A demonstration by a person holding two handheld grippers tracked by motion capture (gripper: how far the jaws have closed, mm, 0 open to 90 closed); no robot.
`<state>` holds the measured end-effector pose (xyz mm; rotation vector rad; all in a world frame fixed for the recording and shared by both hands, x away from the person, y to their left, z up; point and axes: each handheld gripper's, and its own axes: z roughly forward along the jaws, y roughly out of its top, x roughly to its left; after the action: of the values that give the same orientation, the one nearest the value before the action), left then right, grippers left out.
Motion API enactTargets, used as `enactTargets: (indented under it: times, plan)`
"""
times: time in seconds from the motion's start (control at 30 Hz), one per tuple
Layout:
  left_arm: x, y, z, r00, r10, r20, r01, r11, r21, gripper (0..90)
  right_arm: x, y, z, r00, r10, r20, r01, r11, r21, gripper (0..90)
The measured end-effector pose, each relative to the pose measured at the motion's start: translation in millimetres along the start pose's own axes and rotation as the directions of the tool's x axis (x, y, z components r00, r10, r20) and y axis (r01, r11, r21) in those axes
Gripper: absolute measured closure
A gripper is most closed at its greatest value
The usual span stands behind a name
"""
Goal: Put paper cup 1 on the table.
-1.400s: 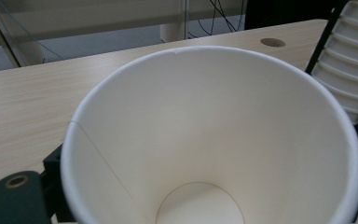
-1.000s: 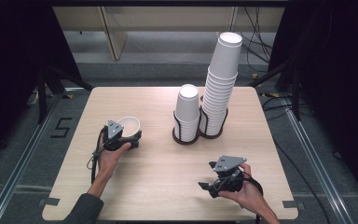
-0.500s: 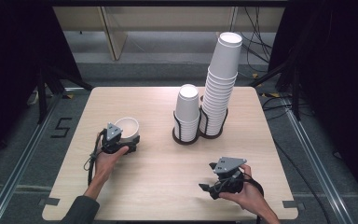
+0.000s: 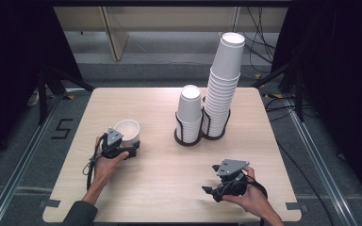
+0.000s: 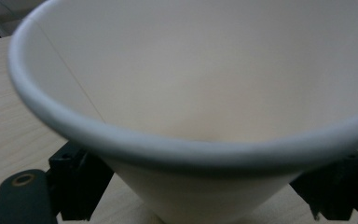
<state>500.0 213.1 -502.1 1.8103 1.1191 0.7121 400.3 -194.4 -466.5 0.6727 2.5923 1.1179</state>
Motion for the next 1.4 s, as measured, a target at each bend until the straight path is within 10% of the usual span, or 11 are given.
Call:
enactTargets:
  times: [0.83, 1.4]
  plan:
    - [0.0, -10.4, -42.1, 0.9985, -0.042, -0.036, 0.045, 0.996, 0.078, 14.3, -1.9, -4.2, -5.5, 0.9999, 0.006, 0.009, -0.006, 1.0, -0.002, 19.1]
    - [-31.5, -16.7, -80.6, 0.9954, -0.091, 0.03, 0.092, 0.9946, -0.048, 14.4, -4.0, -6.1, -10.1, 0.9982, 0.043, 0.041, -0.042, 0.999, -0.025, 19.4]
